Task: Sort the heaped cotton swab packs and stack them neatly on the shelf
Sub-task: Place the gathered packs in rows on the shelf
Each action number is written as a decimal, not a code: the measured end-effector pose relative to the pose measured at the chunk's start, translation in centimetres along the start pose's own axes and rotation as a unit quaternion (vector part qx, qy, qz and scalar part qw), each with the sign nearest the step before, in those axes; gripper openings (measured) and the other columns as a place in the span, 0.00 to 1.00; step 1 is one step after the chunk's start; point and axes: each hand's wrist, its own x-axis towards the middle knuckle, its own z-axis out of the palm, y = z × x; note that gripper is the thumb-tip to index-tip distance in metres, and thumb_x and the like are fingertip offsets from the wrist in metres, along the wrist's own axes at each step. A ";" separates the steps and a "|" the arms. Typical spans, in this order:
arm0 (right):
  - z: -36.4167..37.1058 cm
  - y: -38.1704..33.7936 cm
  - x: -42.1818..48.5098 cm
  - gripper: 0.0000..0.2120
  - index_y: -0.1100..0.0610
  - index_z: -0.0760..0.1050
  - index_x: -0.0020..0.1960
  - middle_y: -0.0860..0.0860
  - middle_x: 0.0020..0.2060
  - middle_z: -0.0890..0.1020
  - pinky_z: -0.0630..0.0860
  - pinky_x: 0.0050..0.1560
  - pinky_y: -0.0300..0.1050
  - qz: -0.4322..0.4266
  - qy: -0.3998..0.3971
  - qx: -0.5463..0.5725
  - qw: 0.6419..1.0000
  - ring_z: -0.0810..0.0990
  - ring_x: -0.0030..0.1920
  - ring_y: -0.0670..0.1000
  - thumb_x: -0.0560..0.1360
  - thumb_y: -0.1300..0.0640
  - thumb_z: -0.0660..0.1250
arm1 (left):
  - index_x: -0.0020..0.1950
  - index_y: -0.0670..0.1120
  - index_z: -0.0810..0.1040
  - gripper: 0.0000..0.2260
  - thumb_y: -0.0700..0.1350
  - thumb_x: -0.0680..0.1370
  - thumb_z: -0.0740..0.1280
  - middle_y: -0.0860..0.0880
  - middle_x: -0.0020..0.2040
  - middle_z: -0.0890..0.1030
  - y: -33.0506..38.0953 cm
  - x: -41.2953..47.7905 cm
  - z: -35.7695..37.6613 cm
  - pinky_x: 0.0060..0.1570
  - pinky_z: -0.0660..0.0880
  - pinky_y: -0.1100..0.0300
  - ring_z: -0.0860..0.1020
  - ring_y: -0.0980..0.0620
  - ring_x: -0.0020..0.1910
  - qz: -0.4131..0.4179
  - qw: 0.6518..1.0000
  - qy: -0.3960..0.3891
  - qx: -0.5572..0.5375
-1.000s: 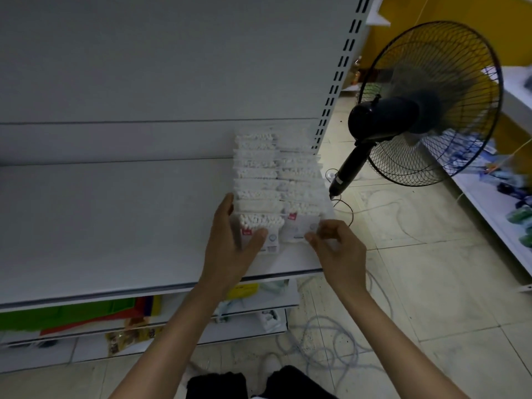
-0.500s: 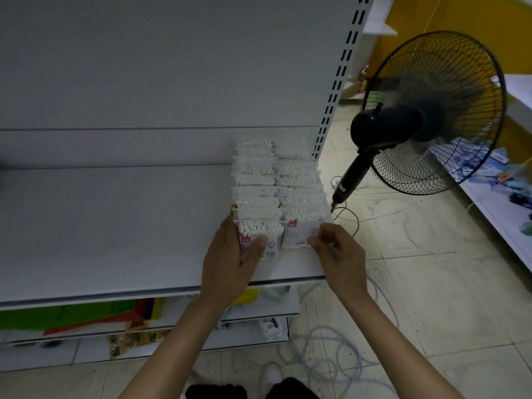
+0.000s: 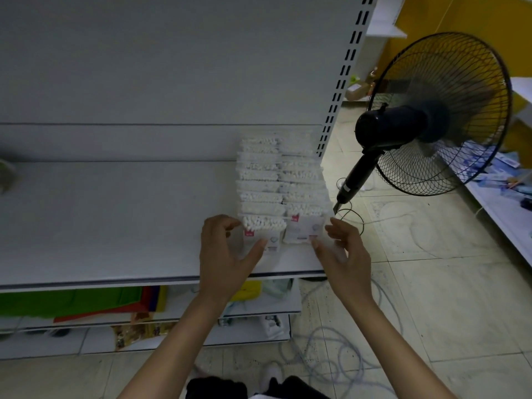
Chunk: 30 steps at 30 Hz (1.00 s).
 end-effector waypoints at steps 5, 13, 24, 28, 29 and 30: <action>0.6 -0.3 -1.8 0.21 0.55 0.72 0.62 0.49 0.55 0.76 0.69 0.54 0.28 -0.048 0.030 -0.021 0.998 0.74 0.55 0.43 0.71 0.55 0.74 | 0.56 0.49 0.68 0.22 0.56 0.69 0.72 0.51 0.52 0.69 0.0 -0.3 -0.1 0.50 0.66 0.75 0.70 0.55 0.49 -0.021 1.000 0.006 -0.002; 3.0 -3.6 -3.1 0.18 0.51 0.70 0.62 0.46 0.57 0.74 0.67 0.62 0.41 -0.286 -0.030 -0.096 0.953 0.71 0.59 0.46 0.73 0.50 0.68 | 0.76 0.47 0.56 0.37 0.63 0.74 0.64 0.51 0.74 0.60 0.8 -0.8 -2.5 0.71 0.60 0.51 0.61 0.51 0.73 -0.030 0.997 -0.019 0.067; 13.3 -15.1 -4.1 0.32 0.50 0.52 0.76 0.53 0.77 0.55 0.48 0.75 0.50 -0.389 -0.257 -0.176 0.867 0.50 0.76 0.53 0.76 0.43 0.58 | 0.79 0.45 0.44 0.43 0.66 0.74 0.59 0.49 0.79 0.43 -1.4 -1.7 -18.7 0.74 0.46 0.43 0.43 0.48 0.78 -0.032 0.934 0.007 0.356; 19.2 -20.0 -6.2 0.38 0.47 0.38 0.77 0.53 0.77 0.39 0.40 0.75 0.54 -0.418 -0.340 -0.225 0.812 0.37 0.76 0.51 0.78 0.47 0.60 | 0.79 0.48 0.43 0.43 0.67 0.73 0.58 0.50 0.79 0.43 -2.6 -3.0 -27.8 0.74 0.46 0.42 0.42 0.50 0.78 -0.069 0.906 0.047 0.414; 21.0 -21.5 -6.8 0.39 0.47 0.36 0.77 0.53 0.76 0.37 0.39 0.75 0.55 -0.429 -0.352 -0.236 0.798 0.35 0.76 0.52 0.78 0.48 0.60 | 0.79 0.48 0.44 0.43 0.68 0.73 0.57 0.50 0.80 0.43 -3.1 -3.5 -30.6 0.75 0.45 0.42 0.42 0.50 0.78 -0.075 0.900 0.054 0.425; 22.8 -23.0 -7.5 0.40 0.48 0.35 0.77 0.53 0.76 0.35 0.38 0.75 0.55 -0.438 -0.357 -0.244 0.788 0.34 0.76 0.53 0.78 0.48 0.61 | 0.80 0.48 0.44 0.43 0.68 0.73 0.56 0.50 0.80 0.43 -3.5 -4.0 -33.4 0.75 0.45 0.43 0.41 0.50 0.78 -0.081 0.894 0.060 0.437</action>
